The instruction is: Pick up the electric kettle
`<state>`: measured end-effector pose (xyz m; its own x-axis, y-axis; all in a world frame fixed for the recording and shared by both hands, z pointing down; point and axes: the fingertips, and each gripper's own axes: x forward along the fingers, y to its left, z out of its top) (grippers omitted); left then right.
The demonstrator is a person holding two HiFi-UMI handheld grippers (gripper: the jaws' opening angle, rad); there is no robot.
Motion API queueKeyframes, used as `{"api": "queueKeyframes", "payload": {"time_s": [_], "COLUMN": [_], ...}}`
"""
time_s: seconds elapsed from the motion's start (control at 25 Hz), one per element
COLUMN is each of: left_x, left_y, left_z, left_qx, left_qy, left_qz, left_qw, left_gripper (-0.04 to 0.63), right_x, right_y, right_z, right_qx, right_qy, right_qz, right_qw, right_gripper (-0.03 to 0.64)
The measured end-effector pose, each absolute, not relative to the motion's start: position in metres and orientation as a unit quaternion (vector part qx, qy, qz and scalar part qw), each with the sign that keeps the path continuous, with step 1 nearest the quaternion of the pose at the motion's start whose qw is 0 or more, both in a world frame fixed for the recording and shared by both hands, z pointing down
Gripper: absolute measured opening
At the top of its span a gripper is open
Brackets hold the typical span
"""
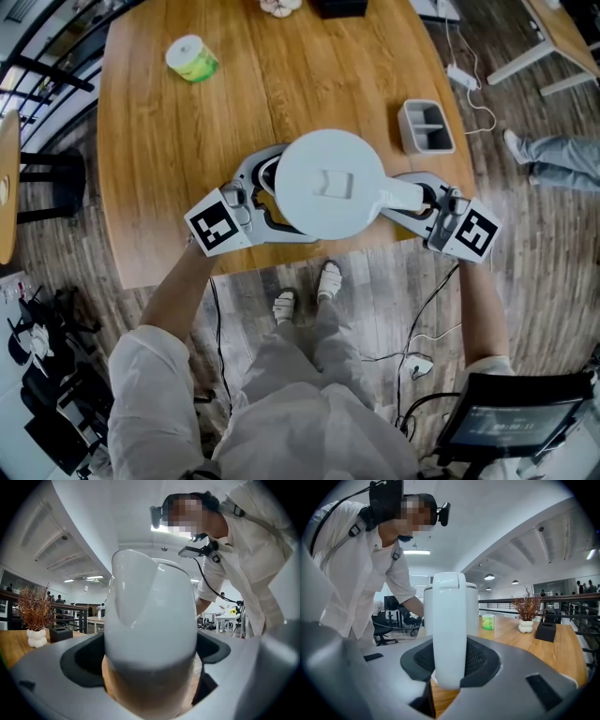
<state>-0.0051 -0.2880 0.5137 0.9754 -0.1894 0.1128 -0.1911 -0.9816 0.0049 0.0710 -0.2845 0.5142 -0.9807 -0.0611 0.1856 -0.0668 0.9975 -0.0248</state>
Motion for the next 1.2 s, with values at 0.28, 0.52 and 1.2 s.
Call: {"api": "queueKeyframes", "payload": {"time_s": [0.28, 0.52, 1.2], "left_x": [-0.0046, -0.0052, -0.0045], "left_y": [-0.2883, -0.2879, -0.2880], "left_z": [0.5146, 0.5140, 0.5111], "left_qx": [0.994, 0.995, 0.995], "left_qy": [-0.089, -0.088, -0.087], "left_qz": [0.057, 0.051, 0.051], "left_qw": [0.007, 0.008, 0.005], "left_gripper": [0.584, 0.584, 0.584], "right_x": [0.0707, 0.0695, 0.0681], "right_y": [-0.2832, -0.2820, -0.2816], "right_z": [0.5134, 0.5136, 0.5121], "right_qx": [0.034, 0.031, 0.033], "right_qy": [-0.995, -0.995, -0.995], "right_qz": [0.014, 0.014, 0.006], "right_qw": [0.093, 0.095, 0.096], "right_gripper": [0.104, 0.103, 0.098]}}
